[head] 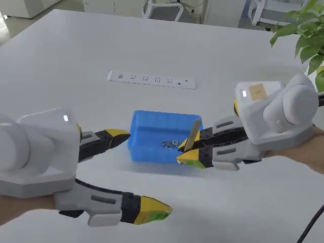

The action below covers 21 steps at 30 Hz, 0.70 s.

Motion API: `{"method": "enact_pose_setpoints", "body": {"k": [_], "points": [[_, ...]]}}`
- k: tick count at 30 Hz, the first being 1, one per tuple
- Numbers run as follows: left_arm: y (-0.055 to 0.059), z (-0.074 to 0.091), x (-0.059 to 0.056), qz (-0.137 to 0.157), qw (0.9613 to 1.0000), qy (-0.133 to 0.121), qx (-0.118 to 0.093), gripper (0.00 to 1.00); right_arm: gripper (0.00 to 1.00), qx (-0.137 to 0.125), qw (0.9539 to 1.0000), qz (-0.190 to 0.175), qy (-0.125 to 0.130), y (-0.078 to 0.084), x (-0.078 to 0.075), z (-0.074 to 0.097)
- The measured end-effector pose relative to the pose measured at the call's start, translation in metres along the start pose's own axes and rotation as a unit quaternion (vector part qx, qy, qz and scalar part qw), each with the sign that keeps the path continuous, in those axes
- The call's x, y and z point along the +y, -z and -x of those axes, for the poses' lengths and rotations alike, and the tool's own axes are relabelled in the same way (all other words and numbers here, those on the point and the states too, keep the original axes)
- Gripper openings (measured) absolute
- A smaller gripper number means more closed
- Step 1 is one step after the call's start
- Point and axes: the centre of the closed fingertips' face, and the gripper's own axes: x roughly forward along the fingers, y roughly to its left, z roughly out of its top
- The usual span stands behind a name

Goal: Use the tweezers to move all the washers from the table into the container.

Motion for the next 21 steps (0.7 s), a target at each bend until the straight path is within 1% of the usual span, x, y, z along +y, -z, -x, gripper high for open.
{"method": "enact_pose_setpoints", "body": {"k": [5,8,12,13,16,19,21], "points": [[0.002,0.004,0.001,0.0,1.0,-0.001,-0.002,1.0,0.09,0.002,1.0,0.005,0.006,-0.003,-0.01,0.004],[0.004,0.007,0.005,-0.002,1.0,-0.001,0.002,1.0,0.09,0.003,0.9999,0.009,0.009,-0.006,-0.017,0.005],[0.009,0.011,0.01,-0.006,0.9999,-0.001,0.008,1.0,0.09,0.001,0.9998,0.013,0.018,-0.012,-0.036,0.004],[0.011,0.012,0.012,-0.006,0.9999,0.0,0.011,1.0,0.09,0.003,0.9997,0.015,0.02,-0.013,-0.042,0.003],[0.014,0.016,0.016,-0.007,0.9999,0.001,0.015,1.0,0.09,0.006,0.9996,0.019,0.02,-0.014,-0.053,-0.001],[0.019,0.018,0.019,-0.006,0.9998,0.002,0.021,1.0,0.09,0.014,0.9994,0.024,0.02,-0.009,-0.064,-0.009],[0.02,0.019,0.019,-0.01,0.9996,0.004,0.027,1.0,0.09,0.018,0.9993,0.025,0.019,-0.005,-0.068,-0.013]]}}
